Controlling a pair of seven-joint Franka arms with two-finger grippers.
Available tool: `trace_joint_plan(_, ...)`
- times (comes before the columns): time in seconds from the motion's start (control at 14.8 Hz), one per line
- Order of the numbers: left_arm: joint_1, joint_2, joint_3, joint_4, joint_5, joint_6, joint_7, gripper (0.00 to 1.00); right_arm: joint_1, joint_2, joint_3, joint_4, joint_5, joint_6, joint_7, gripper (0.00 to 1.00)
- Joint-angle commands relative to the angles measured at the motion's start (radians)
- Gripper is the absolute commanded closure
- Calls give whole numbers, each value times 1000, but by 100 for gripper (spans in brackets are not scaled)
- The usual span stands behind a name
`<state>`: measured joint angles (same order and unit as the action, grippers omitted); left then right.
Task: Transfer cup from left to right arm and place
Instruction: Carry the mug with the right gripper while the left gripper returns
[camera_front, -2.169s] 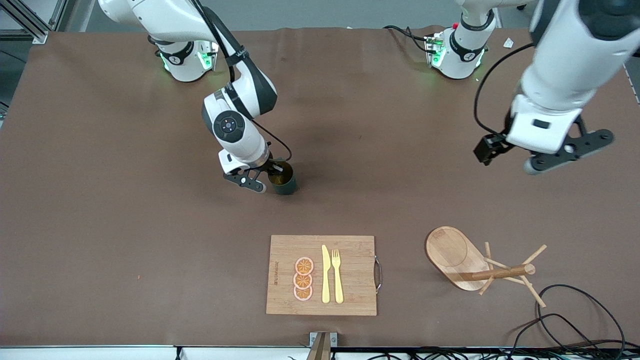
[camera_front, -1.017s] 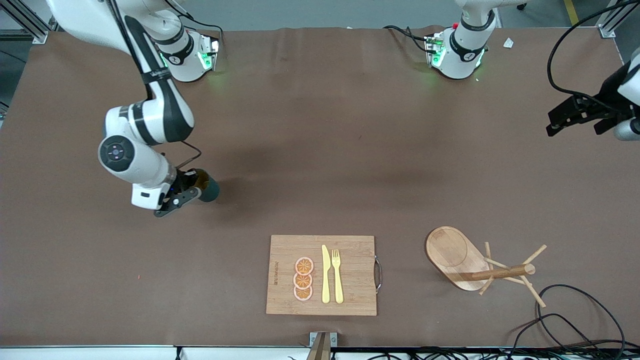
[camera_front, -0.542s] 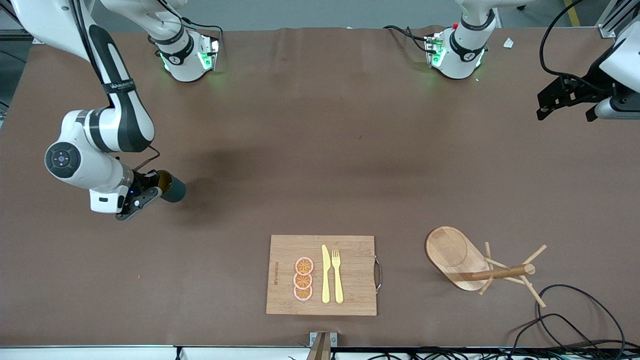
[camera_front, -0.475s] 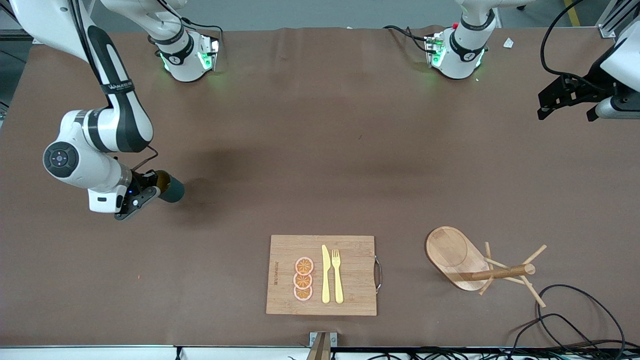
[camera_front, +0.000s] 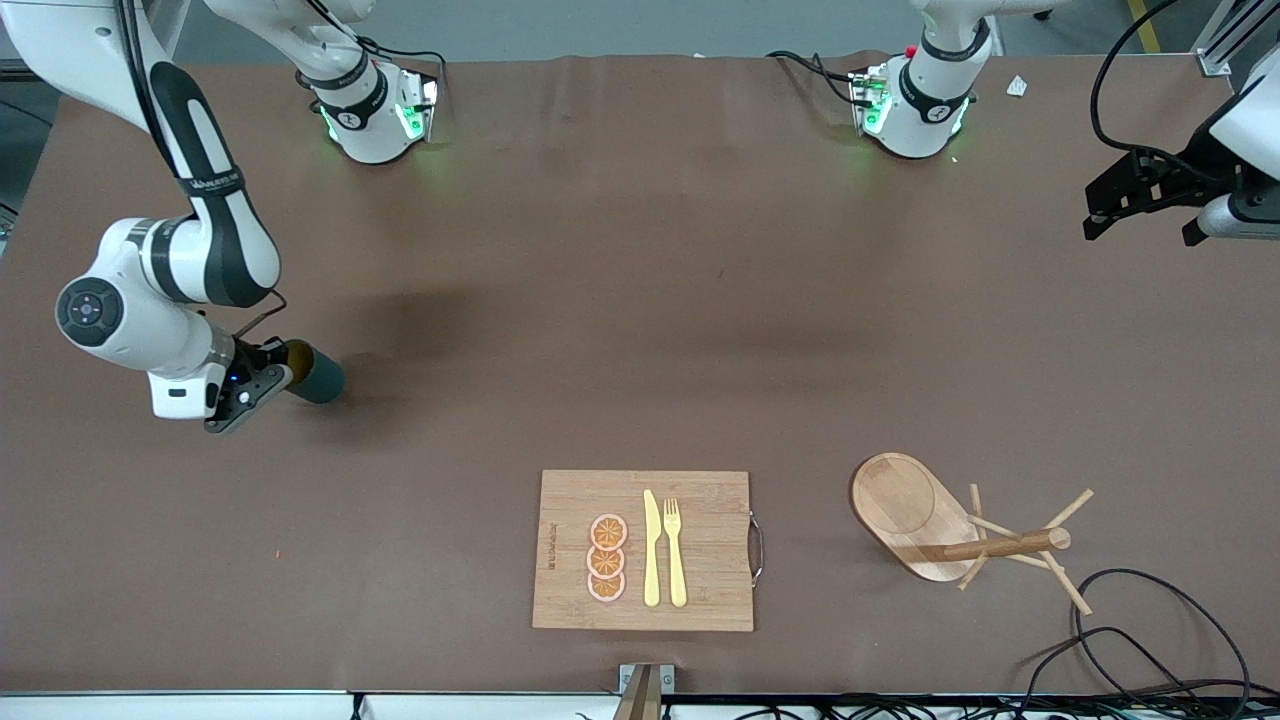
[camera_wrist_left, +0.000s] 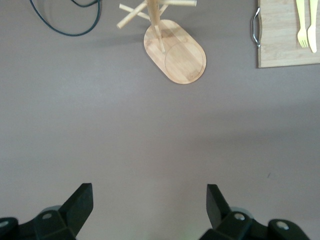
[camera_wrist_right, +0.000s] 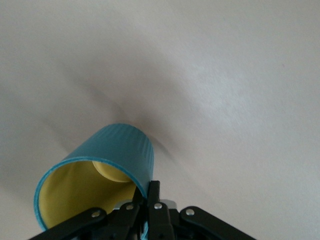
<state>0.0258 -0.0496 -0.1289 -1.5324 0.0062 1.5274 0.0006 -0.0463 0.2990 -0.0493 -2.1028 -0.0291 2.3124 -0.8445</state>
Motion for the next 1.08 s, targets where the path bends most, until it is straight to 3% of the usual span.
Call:
trace_joint_plan(0.0,-3,-15,3,-5,-9,20,15,0,-39,-26,20,-60,-25,53,-13,99)
trace_joint_plan(0.34,14,-52,3,-6,-12,13,19,0,-53,-18,20,-60,-75,70,-24,98)
trace_joint_plan(0.47,13,-52,3,-5,-9,14,18,0,-53,-12,20,-57,-78,70,-24,90)
trace_joint_plan(0.54,14,-52,5,-6,-11,13,18,0,-53,-9,20,-56,-77,70,-22,81)
trace_joint_plan(0.61,16,-52,5,-5,-11,13,19,0,-55,-6,20,-56,-77,73,-21,49)
trace_joint_plan(0.68,16,-52,5,-5,-9,14,19,0,-61,-1,20,-56,-77,74,-18,0)
trace_joint_plan(1.02,8,-35,0,-6,-8,22,7,0,-63,-12,23,-8,-74,-17,7,0)
